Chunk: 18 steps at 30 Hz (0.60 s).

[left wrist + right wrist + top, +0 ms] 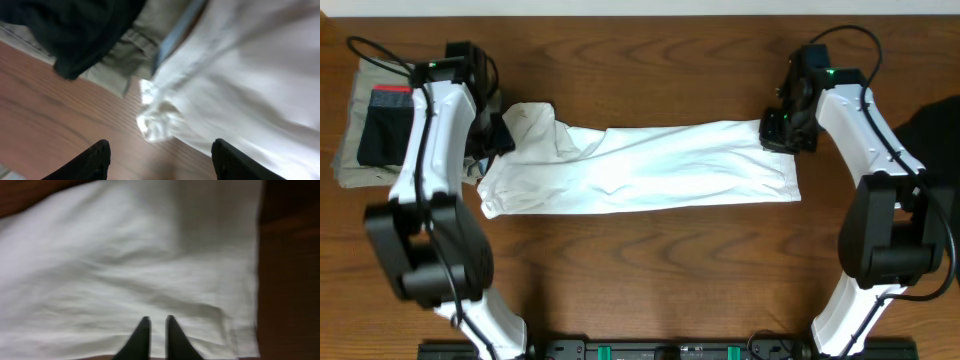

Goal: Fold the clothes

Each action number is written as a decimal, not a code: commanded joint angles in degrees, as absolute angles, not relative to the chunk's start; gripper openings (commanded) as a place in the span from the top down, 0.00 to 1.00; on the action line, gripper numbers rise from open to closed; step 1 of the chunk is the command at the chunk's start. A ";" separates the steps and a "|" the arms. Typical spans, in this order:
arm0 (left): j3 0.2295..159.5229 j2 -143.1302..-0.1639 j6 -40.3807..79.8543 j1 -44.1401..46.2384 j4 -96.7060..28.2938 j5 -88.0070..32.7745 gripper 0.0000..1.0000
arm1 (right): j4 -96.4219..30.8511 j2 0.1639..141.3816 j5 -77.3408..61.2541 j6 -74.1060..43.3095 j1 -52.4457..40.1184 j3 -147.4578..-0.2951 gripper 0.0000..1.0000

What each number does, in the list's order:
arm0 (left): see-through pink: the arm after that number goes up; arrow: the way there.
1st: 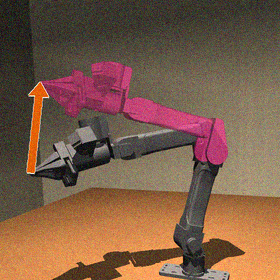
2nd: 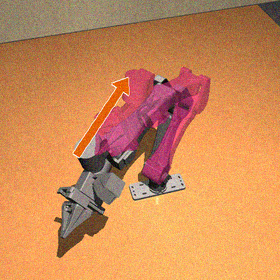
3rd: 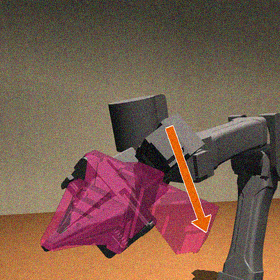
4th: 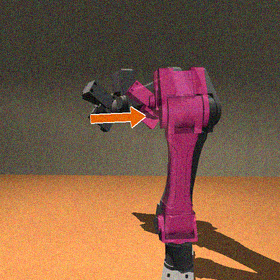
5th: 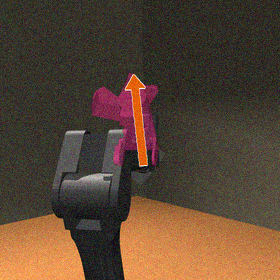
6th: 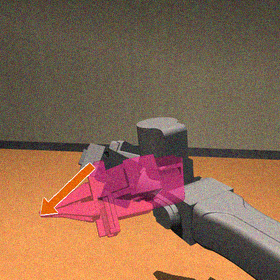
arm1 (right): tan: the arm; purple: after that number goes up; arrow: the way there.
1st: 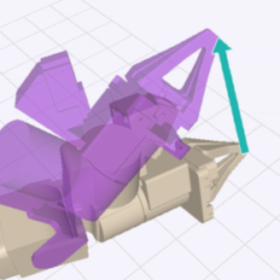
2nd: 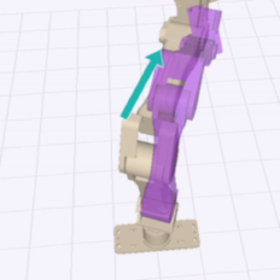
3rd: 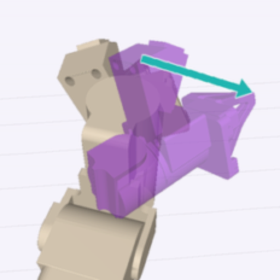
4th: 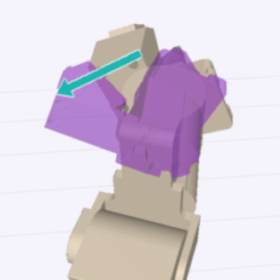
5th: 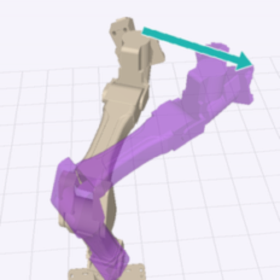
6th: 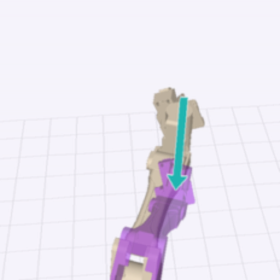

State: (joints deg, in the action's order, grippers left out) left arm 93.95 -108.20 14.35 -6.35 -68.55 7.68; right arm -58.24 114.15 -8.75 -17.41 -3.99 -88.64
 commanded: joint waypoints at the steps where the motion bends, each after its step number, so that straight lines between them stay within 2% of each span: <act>1: 95.35 -105.19 15.29 -3.53 -69.47 0.25 0.33 | -57.19 113.56 -10.70 -16.64 -6.24 -87.57 0.97; 2: 95.15 -105.27 15.20 -2.87 -69.60 -0.64 0.34 | -56.97 113.56 -10.50 -16.67 -6.76 -87.18 0.98; 4: 93.91 -106.06 15.07 -1.52 -69.49 -1.08 0.57 | -55.94 113.56 -8.56 -16.69 -7.97 -85.52 0.98; 6: 92.66 -107.26 15.07 -0.47 -69.34 -1.08 0.66 | -54.78 113.56 -6.09 -17.41 -8.67 -83.90 0.98; 18: 85.62 -113.40 13.78 0.69 -61.34 -1.10 0.68 | -49.04 113.56 -3.22 -19.66 -8.54 -77.73 0.99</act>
